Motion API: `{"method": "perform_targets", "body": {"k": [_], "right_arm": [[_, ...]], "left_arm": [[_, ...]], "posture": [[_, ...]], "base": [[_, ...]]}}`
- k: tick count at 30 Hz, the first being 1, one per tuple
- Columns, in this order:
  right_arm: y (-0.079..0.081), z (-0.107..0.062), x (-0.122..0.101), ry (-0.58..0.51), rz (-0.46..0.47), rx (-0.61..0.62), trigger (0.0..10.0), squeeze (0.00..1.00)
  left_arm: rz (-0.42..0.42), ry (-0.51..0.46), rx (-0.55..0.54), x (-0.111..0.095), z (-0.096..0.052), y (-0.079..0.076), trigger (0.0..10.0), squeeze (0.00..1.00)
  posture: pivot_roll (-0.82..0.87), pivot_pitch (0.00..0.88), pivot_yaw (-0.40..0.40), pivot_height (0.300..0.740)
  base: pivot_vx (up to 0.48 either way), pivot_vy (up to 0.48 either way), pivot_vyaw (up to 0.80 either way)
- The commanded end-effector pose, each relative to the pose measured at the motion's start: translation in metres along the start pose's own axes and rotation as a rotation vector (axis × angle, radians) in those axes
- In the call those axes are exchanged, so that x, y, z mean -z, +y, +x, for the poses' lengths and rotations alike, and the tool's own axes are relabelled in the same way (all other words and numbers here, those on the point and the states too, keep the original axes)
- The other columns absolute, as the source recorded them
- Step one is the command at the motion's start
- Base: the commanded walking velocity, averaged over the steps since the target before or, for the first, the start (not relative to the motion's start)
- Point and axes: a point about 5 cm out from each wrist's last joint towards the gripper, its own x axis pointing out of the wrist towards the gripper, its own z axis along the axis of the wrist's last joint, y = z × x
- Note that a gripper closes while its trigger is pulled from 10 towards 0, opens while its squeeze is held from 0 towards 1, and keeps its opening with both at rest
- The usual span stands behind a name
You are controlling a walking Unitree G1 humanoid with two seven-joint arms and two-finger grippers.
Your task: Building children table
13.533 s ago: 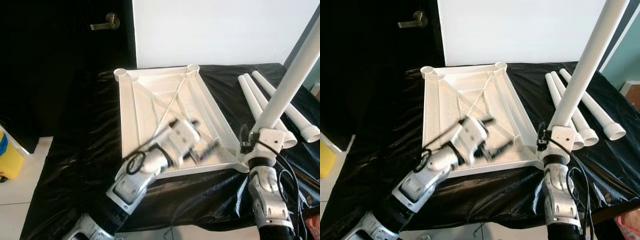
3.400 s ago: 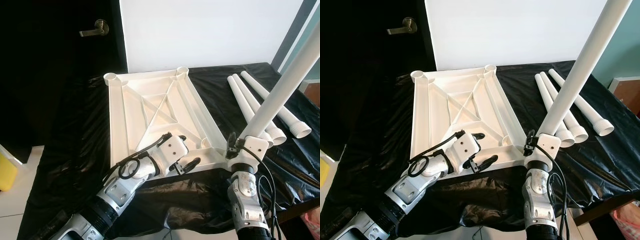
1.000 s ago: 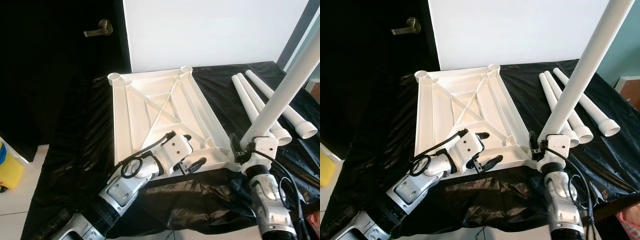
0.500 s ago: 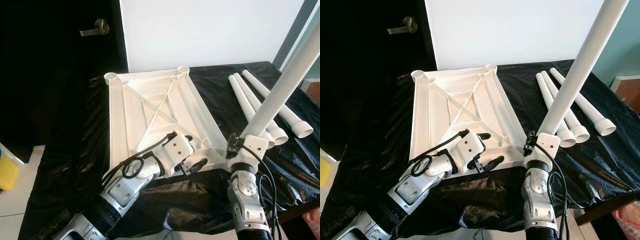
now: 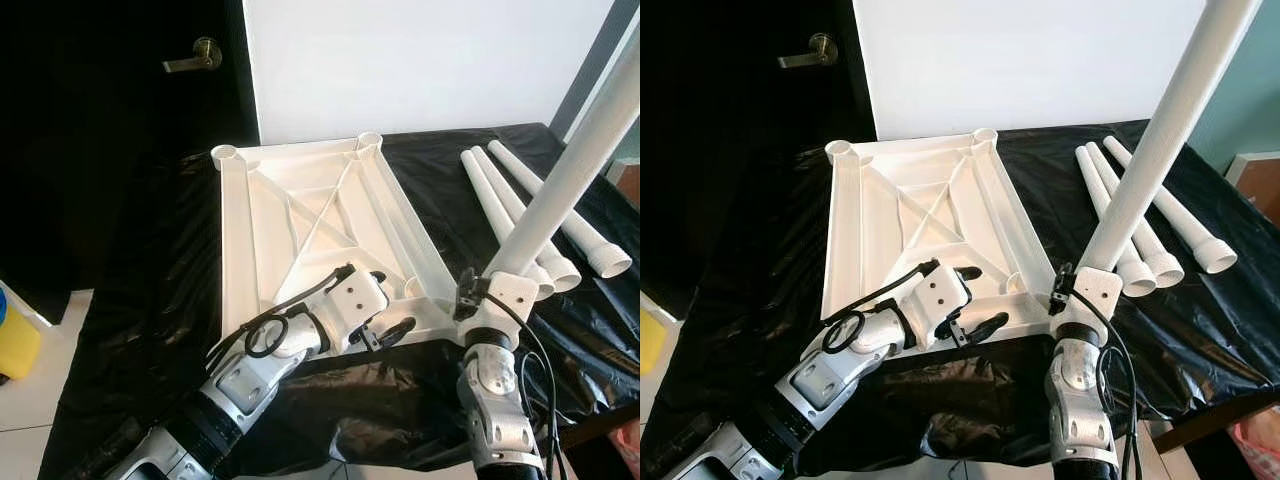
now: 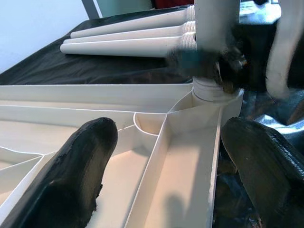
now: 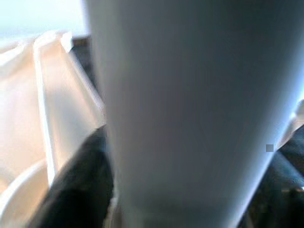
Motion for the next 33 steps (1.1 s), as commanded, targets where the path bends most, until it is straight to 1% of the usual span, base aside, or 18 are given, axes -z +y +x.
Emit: {"method": "perform_targets", "body": {"k": [1, 5, 9, 10, 11, 13, 15, 17, 18, 19, 21, 23, 25, 26, 27, 29, 33], "right_arm": [[-0.001, 0.000, 0.001, 0.004, 0.000, -0.026, 10.0, 1.00], [-0.006, -0.001, -0.003, -0.023, -0.003, -0.057, 10.0, 1.00], [-0.017, -0.001, -0.007, -0.057, -0.002, -0.114, 10.0, 1.00], [-0.021, -0.001, -0.008, -0.062, -0.002, -0.152, 10.0, 0.03], [-0.024, -0.001, -0.009, -0.072, -0.009, -0.204, 10.0, 0.00], [-0.024, -0.001, -0.009, -0.072, -0.009, -0.204, 10.0, 0.00], [-0.027, 0.000, -0.011, -0.080, -0.016, -0.272, 10.0, 0.00], [-0.027, 0.000, -0.011, -0.080, -0.016, -0.272, 10.0, 0.00], [-0.028, 0.002, -0.011, -0.078, -0.020, -0.324, 10.0, 0.00], [-0.028, 0.002, -0.011, -0.078, -0.020, -0.324, 10.0, 0.00], [-0.029, 0.007, -0.012, -0.085, -0.050, -0.416, 10.0, 0.00], [-0.029, 0.007, -0.012, -0.085, -0.050, -0.416, 10.0, 0.00], [-0.029, 0.013, -0.014, -0.087, -0.079, -0.503, 10.0, 0.00], [-0.029, 0.013, -0.014, -0.087, -0.079, -0.503, 10.0, 0.00], [-0.029, 0.015, -0.014, -0.087, -0.087, -0.532, 10.0, 0.00], [-0.029, 0.015, -0.014, -0.087, -0.087, -0.532, 10.0, 0.00], [-0.029, 0.028, -0.015, -0.067, -0.129, -0.665, 10.0, 0.00]], "left_arm": [[0.018, -0.006, 0.182, -0.002, 0.000, -0.009, 10.0, 0.00], [0.020, -0.006, 0.184, -0.002, 0.000, -0.009, 10.0, 0.00], [0.019, -0.008, 0.188, -0.003, 0.000, -0.010, 10.0, 0.00], [0.018, -0.009, 0.190, -0.003, 0.001, -0.010, 10.0, 0.00], [0.017, -0.010, 0.191, -0.003, 0.001, -0.010, 10.0, 0.00], [0.017, -0.010, 0.191, -0.003, 0.001, -0.010, 10.0, 0.00], [0.016, -0.013, 0.191, -0.004, 0.002, -0.011, 10.0, 0.00], [0.016, -0.013, 0.191, -0.004, 0.002, -0.011, 10.0, 0.00], [0.014, -0.013, 0.190, -0.004, 0.002, -0.010, 10.0, 0.00], [0.014, -0.013, 0.190, -0.004, 0.002, -0.010, 10.0, 0.00], [0.015, -0.013, 0.190, -0.004, 0.002, -0.010, 10.0, 0.00], [0.015, -0.013, 0.190, -0.004, 0.002, -0.010, 10.0, 0.00], [0.015, -0.009, 0.189, -0.003, 0.000, -0.009, 10.0, 0.00], [0.015, -0.009, 0.189, -0.003, 0.000, -0.009, 10.0, 0.00], [0.015, -0.007, 0.187, -0.003, 0.000, -0.009, 10.0, 0.00], [0.015, -0.007, 0.187, -0.003, 0.000, -0.009, 10.0, 0.00], [0.022, -0.001, 0.180, -0.003, -0.002, -0.007, 10.0, 0.00]], "posture": [[-0.05, 0.000, 0.008, 0.740], [-0.06, 0.000, 0.012, 0.740], [-0.07, 0.000, 0.014, 0.740], [-0.07, 0.000, 0.014, 0.740], [-0.07, 0.000, 0.014, 0.740], [-0.07, 0.000, 0.014, 0.740], [-0.07, 0.000, 0.015, 0.740], [-0.07, 0.000, 0.015, 0.740], [-0.07, 0.000, 0.017, 0.740], [-0.07, 0.000, 0.017, 0.740], [-0.06, 0.000, 0.014, 0.740], [-0.06, 0.000, 0.014, 0.740], [-0.05, 0.000, 0.011, 0.740], [-0.05, 0.000, 0.011, 0.740], [-0.05, 0.000, 0.011, 0.740], [-0.05, 0.000, 0.011, 0.740], [-0.03, 0.000, 0.010, 0.740]], "base": [[0.000, 0.000, 0.00], [0.000, 0.000, 0.00], [0.000, 0.000, 0.00], [0.000, 0.000, 0.00], [0.000, 0.000, 0.00], [0.000, 0.000, 0.00], [0.000, 0.000, 0.00], [0.000, 0.000, 0.00], [0.000, 0.000, 0.00], [0.000, 0.000, 0.00], [0.000, 0.000, 0.00], [0.000, 0.000, 0.00], [0.000, 0.000, 0.00], [0.000, 0.000, 0.00], [0.000, 0.000, 0.00], [0.000, 0.000, 0.00], [0.000, 0.000, 0.00]]}}
